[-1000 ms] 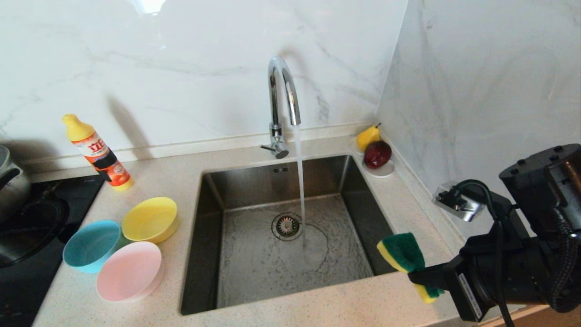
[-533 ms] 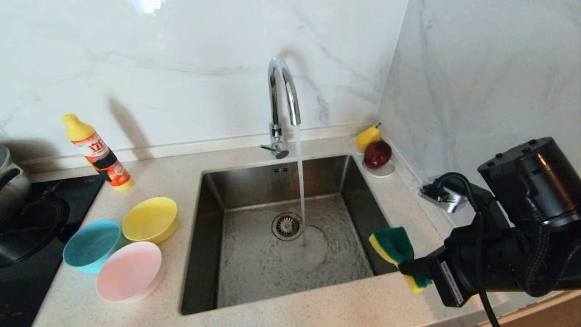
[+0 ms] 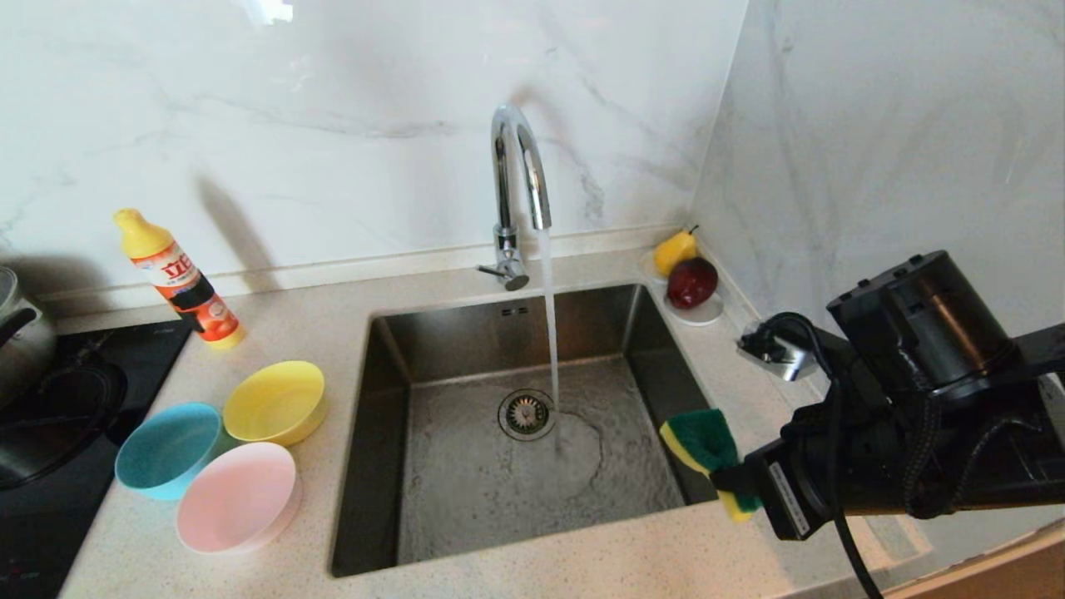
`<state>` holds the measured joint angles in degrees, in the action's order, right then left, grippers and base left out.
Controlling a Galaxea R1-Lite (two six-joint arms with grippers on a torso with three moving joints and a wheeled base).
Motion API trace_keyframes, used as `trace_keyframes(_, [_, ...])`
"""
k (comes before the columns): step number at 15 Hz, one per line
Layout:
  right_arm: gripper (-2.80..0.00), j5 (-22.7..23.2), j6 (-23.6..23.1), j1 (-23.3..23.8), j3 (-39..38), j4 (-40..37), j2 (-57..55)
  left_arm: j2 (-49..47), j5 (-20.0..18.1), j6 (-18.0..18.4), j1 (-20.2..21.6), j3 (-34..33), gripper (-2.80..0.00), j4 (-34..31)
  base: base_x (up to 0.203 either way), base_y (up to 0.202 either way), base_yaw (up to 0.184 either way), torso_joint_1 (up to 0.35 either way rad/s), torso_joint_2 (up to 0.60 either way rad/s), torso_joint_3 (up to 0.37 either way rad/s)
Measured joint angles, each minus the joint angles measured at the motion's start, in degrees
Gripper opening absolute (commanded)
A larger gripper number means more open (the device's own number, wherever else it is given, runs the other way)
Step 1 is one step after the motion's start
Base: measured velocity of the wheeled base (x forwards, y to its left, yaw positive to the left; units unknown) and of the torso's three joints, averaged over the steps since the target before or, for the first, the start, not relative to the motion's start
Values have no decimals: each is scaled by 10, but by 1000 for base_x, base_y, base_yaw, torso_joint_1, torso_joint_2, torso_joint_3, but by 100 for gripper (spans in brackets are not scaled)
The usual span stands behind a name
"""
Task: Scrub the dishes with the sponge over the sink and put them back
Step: Pick up a bowl and the sponge
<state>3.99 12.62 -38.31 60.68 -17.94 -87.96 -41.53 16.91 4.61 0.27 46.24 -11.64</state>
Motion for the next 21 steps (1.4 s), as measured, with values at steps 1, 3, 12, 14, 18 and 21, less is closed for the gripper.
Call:
trace_keyframes(1, [-280,0,0,0,1,0,-5,-52,10,-9,2,12,-280,10,0,0,0,0,0,0])
trace_keyframes(3, [-280,-1,1,0,8,0,-15,-165,21,-29,13,37,-280,33,0,0,0,0,0,0])
trace_keyframes(12, [-280,-4,1,1,20,-3,-24,-485,-109,-141,219,186,-280,60,0,0,0,0,0,0])
trace_keyframes(14, [-280,-4,1,1,21,-3,-23,-502,-147,-147,253,184,-280,45,0,0,0,0,0,0])
trace_keyframes(18, [-280,-5,1,1,21,-3,-22,-514,-235,-167,305,162,-280,11,0,0,0,0,0,0])
trace_keyframes(21, [-280,-4,1,3,21,-3,-23,-520,-243,-167,315,125,-280,16,0,0,0,0,0,0])
